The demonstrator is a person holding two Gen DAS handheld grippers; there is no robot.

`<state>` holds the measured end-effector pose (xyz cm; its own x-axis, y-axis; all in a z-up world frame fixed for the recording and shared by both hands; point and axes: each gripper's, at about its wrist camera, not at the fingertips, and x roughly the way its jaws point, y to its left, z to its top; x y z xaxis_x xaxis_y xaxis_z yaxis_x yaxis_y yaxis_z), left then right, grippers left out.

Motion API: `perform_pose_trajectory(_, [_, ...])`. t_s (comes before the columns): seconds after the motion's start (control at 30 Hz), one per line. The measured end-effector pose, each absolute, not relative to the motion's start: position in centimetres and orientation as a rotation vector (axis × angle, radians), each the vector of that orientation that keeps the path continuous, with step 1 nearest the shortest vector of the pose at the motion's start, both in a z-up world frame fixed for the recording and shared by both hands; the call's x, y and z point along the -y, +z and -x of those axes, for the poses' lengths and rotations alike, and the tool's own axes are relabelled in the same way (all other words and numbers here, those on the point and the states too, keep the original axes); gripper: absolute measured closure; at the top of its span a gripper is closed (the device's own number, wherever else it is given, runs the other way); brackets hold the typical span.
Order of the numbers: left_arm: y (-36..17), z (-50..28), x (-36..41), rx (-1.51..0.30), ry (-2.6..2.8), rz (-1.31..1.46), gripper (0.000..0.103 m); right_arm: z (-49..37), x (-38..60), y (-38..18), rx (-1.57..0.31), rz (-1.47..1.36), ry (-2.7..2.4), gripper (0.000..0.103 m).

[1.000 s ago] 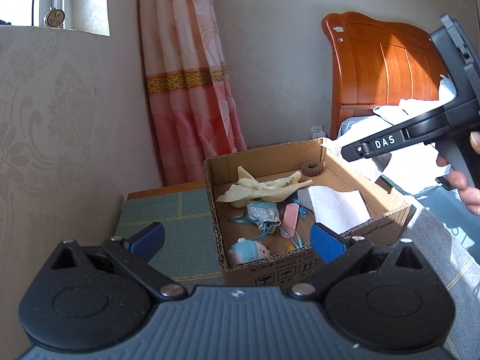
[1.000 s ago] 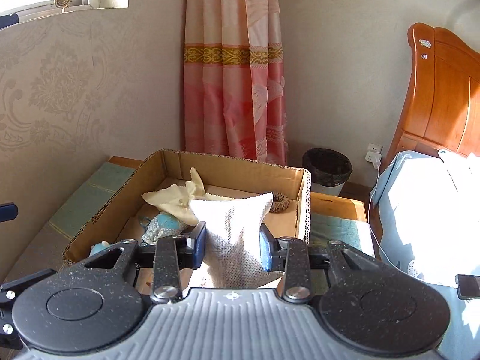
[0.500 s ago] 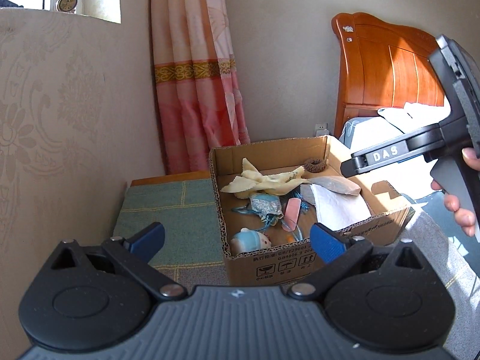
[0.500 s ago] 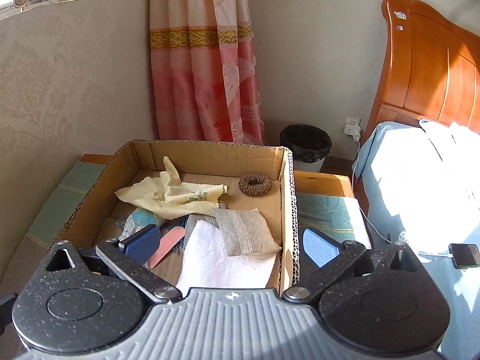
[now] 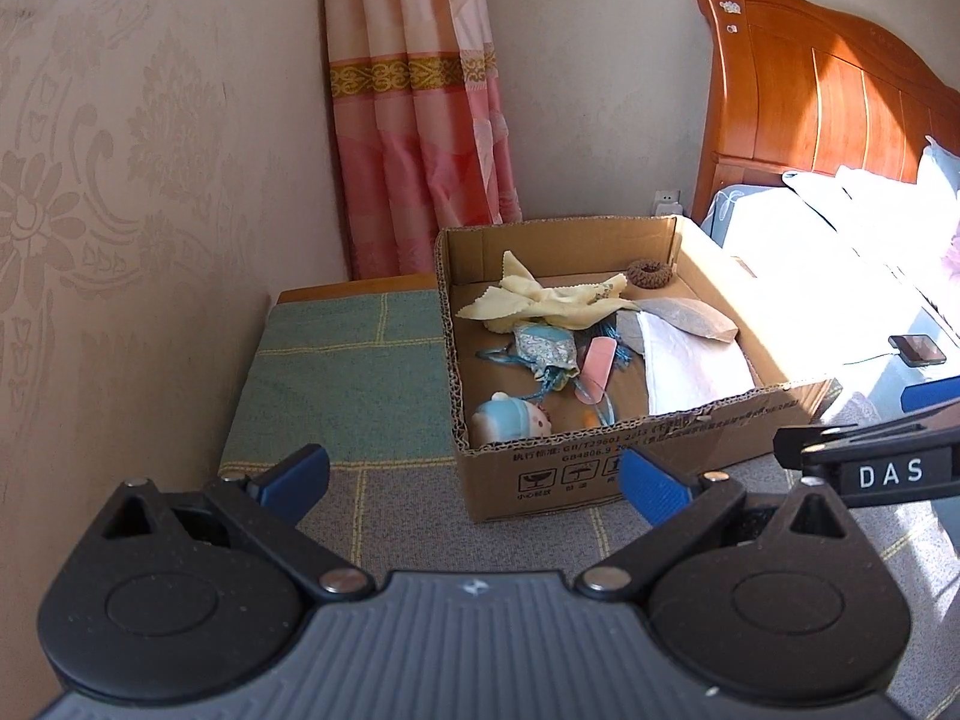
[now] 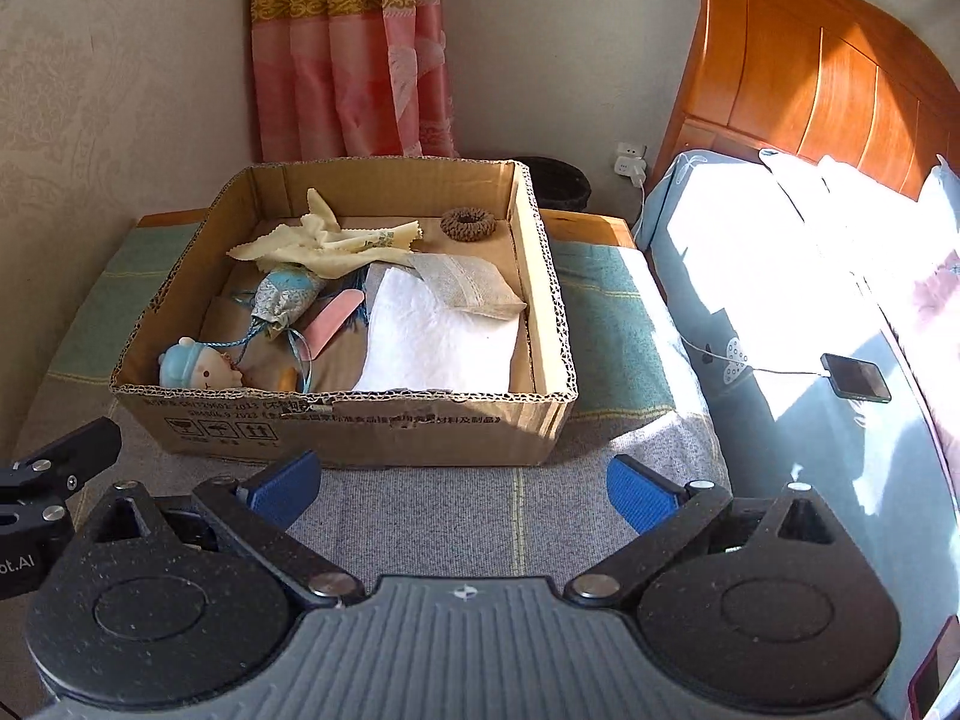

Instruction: Organize soft objects

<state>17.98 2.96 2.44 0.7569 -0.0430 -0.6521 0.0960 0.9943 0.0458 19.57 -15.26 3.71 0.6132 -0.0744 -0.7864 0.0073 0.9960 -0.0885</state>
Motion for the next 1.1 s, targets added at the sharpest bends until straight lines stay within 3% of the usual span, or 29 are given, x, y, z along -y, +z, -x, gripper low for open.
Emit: perform_pose_trajectory(1.1, [3.1,-17.6,-2.6,-0.742,-0.045,-0.068,0.001,-17.8,15.1,4.4,-0.881,0.072,-0.031,0.000])
